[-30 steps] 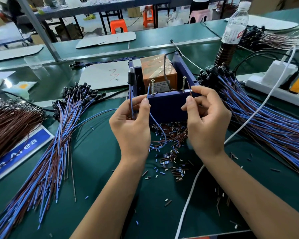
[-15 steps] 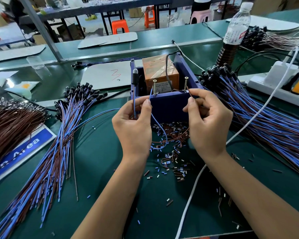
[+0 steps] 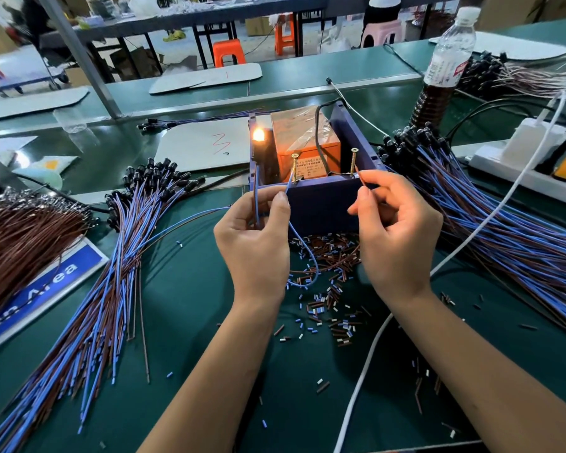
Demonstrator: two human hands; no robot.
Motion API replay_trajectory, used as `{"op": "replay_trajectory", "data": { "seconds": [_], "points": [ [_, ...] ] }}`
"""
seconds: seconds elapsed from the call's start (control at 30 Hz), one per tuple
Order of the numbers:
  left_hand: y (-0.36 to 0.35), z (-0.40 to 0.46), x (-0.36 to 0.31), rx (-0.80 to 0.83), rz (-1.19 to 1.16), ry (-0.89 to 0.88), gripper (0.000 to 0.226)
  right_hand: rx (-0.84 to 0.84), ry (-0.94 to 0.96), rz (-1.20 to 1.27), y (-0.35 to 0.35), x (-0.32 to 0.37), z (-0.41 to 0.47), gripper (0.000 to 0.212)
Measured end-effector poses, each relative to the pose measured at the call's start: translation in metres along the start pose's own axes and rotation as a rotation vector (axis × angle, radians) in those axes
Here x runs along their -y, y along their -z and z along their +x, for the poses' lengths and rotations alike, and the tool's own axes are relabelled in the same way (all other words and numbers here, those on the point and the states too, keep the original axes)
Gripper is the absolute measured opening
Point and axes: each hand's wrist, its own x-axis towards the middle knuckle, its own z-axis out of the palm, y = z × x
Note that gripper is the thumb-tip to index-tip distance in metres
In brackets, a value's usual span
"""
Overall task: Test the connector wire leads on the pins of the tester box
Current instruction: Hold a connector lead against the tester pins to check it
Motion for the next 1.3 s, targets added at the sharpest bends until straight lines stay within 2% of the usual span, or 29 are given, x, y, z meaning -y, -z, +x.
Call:
{"op": "replay_trajectory", "data": {
  "seconds": [0.13,0.3,0.43,0.53,0.6,0.7,0.83,0.93,0.97,1.03,1.13,1.23,1.3],
  "points": [
    [-0.001,-0.001,0.0,-0.035,0.01,-0.024,0.019,0.008,-0.008,0.003,0.0,0.0,0.0,0.015],
    [-0.004,-0.005,-0.005,-0.114,0.029,-0.14,0.025,-0.001,-0.007,0.018,0.002,0.002,0.0,0.015],
    [-0.023,-0.015,-0.015,-0.011,0.043,-0.1,0.015,-0.01,-0.055,0.075,0.009,0.006,0.002,0.018],
    [-0.057,-0.022,-0.028,0.14,0.062,-0.007,0.012,-0.046,-0.084,0.076,0.03,0.004,0.007,0.016],
    [-0.086,-0.028,-0.034,0.254,0.053,0.118,0.013,-0.104,-0.135,0.074,0.055,0.0,0.013,0.015],
    [-0.135,-0.045,-0.038,0.474,0.036,0.38,0.015,-0.201,-0.187,0.055,0.107,-0.012,0.026,0.029],
    [-0.207,-0.083,-0.039,0.819,-0.158,0.919,0.024,-0.417,-0.298,-0.04,0.184,-0.024,0.045,0.039],
    [-0.25,-0.106,-0.033,0.923,-0.3,1.195,0.034,-0.519,-0.364,-0.184,0.228,-0.027,0.055,0.035],
    [-0.262,-0.113,-0.032,0.92,-0.341,1.272,0.036,-0.522,-0.382,-0.255,0.243,-0.028,0.058,0.036],
    [-0.275,-0.11,-0.024,0.817,-0.42,1.367,0.039,-0.464,-0.425,-0.442,0.26,-0.033,0.061,0.046],
    [-0.283,-0.097,-0.015,0.59,-0.478,1.335,0.041,-0.356,-0.458,-0.901,0.271,-0.033,0.061,0.059],
    [-0.284,-0.082,-0.01,0.409,-0.49,1.243,0.039,-0.235,-0.21,-1.081,0.249,-0.022,0.058,0.05],
    [-0.283,-0.072,-0.008,0.352,-0.586,1.212,0.037,-0.039,-0.052,-1.011,0.225,-0.021,0.057,0.041]
  ]
}}
